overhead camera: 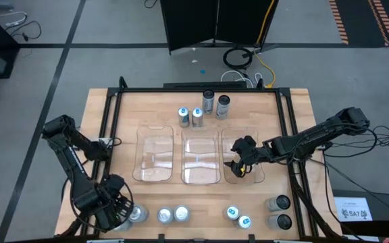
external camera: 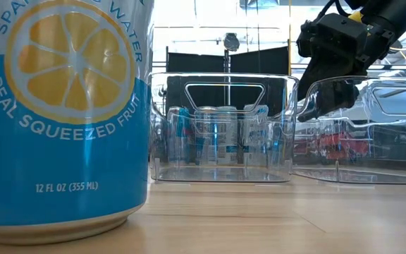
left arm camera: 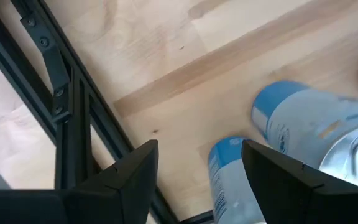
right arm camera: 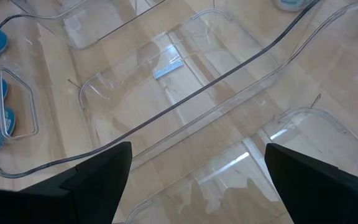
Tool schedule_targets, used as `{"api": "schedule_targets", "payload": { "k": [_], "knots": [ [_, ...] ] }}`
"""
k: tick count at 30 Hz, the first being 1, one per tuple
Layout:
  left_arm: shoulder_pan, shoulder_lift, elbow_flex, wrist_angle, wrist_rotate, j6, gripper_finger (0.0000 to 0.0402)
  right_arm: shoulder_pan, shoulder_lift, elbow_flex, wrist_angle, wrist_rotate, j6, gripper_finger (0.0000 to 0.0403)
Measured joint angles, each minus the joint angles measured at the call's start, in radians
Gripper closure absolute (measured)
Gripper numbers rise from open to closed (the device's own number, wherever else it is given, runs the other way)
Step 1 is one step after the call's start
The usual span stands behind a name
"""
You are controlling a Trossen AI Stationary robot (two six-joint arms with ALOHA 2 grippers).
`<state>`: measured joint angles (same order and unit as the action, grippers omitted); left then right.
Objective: Sort soda cans
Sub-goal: Put the bottom left blue-white soda can into the left transparent bin
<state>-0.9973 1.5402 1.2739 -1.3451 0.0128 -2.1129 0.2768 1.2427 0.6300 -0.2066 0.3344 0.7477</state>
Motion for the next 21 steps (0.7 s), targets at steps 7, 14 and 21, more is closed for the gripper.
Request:
{"api": "schedule_targets", "payload": {
  "k": [7,14,21],
  "knots": [
    [0.029,0.000,0.000,0.001,-0.023,0.004,0.0159,0.000,0.000,0.000,0.000,0.000,0.000,0.0041],
    [0.037,0.000,0.000,0.001,-0.043,0.028,0.0159,0.000,0.000,0.000,0.000,0.000,0.000,0.0041],
    [0.036,0.000,0.000,0.030,-0.122,0.035,0.0155,0.000,0.000,0.000,0.000,0.000,0.000,0.0041]
  ]
}}
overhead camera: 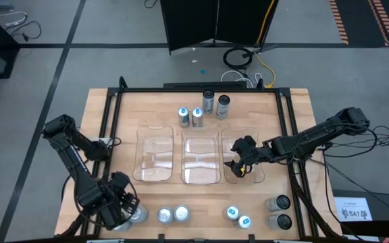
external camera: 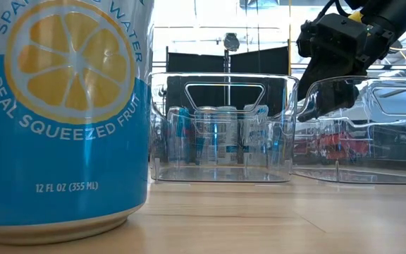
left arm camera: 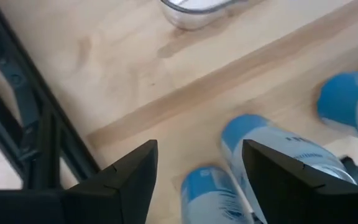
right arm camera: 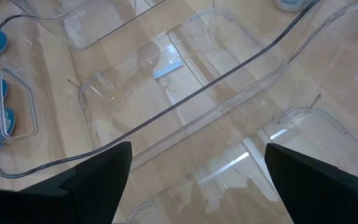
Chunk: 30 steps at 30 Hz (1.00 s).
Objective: Sort soda cans
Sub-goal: Put the bottom left blue-white soda can into the left transparent bin
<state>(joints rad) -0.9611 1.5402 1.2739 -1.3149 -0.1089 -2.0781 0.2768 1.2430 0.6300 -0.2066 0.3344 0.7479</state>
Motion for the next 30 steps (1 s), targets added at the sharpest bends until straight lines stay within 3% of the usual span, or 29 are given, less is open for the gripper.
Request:
{"api": "schedule_targets", "payload": {
  "k": [4,11,16,20,30],
  "knots": [
    [-0.001,0.000,0.000,0.031,-0.012,0.024,0.0121,0.000,0.000,0.000,0.000,0.000,0.000,0.0041],
    [0.000,0.000,0.000,0.031,-0.020,0.021,0.0011,0.000,0.000,0.000,0.000,0.000,0.000,0.0041],
    [0.000,0.000,0.000,0.041,-0.040,0.050,0.0017,0.000,0.000,0.000,0.000,0.000,0.000,0.0041],
    [-0.002,0.000,0.000,0.042,0.033,0.077,0.0018,0.000,0.000,0.000,0.000,0.000,0.000,0.0041],
    [-0.002,-0.001,0.000,0.035,0.083,0.069,0.0018,0.000,0.000,0.000,0.000,0.000,0.000,0.0041]
  ]
}}
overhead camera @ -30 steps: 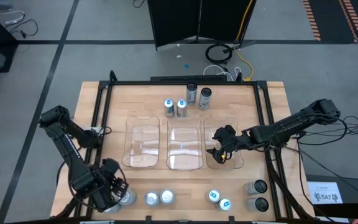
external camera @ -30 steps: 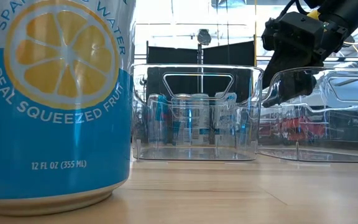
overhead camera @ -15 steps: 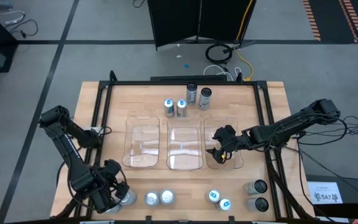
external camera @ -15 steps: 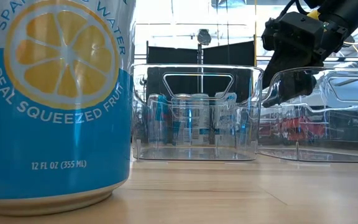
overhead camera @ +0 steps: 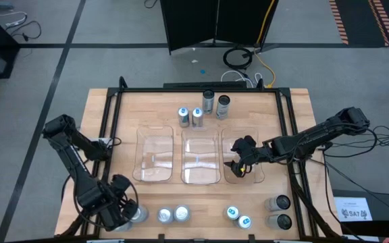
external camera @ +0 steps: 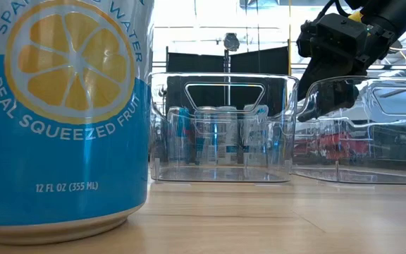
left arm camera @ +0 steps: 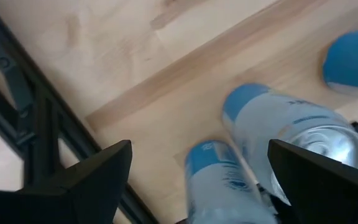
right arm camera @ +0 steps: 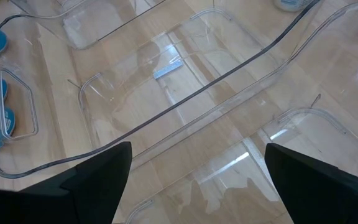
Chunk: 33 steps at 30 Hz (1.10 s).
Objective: Sort soda cans
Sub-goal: Put the bottom left blue-white soda can into the left transparent bin
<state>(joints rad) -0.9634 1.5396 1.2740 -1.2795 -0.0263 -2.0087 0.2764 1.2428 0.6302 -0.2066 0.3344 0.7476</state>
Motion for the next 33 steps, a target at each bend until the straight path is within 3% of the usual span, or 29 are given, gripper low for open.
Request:
{"api": "schedule_targets", "payload": {
  "k": [7,16,33],
  "knots": [
    [-0.040,-0.016,0.000,0.014,0.020,-0.074,0.0018,0.000,0.000,0.000,0.000,0.000,0.000,0.0041],
    [-0.153,-0.017,0.014,0.075,-0.010,-0.340,0.0018,0.000,0.000,0.000,0.005,0.000,0.000,0.0041],
    [-0.159,0.058,0.015,0.232,-0.001,-0.361,0.0018,0.000,0.000,0.000,0.006,0.000,0.000,0.0041]
  ]
}}
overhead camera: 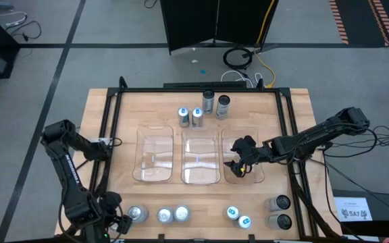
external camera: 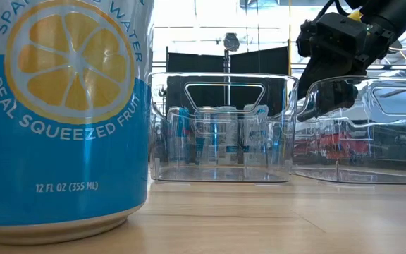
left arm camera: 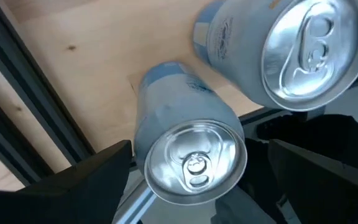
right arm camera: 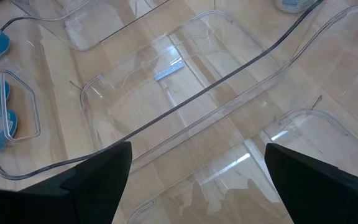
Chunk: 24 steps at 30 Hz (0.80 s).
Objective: Sort soda cans
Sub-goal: Put the bottom left blue-white soda can into the left transparent bin
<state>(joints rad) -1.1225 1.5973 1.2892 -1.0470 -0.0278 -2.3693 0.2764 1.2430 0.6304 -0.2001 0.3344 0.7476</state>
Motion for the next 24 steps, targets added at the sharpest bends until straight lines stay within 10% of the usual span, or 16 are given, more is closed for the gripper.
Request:
{"api": "schedule_targets", "payload": {
  "k": [24],
  "knots": [
    [-0.010,0.112,0.000,-0.006,0.028,0.075,0.0018,0.000,0.000,0.000,0.000,0.000,0.000,0.0041]
  ]
}}
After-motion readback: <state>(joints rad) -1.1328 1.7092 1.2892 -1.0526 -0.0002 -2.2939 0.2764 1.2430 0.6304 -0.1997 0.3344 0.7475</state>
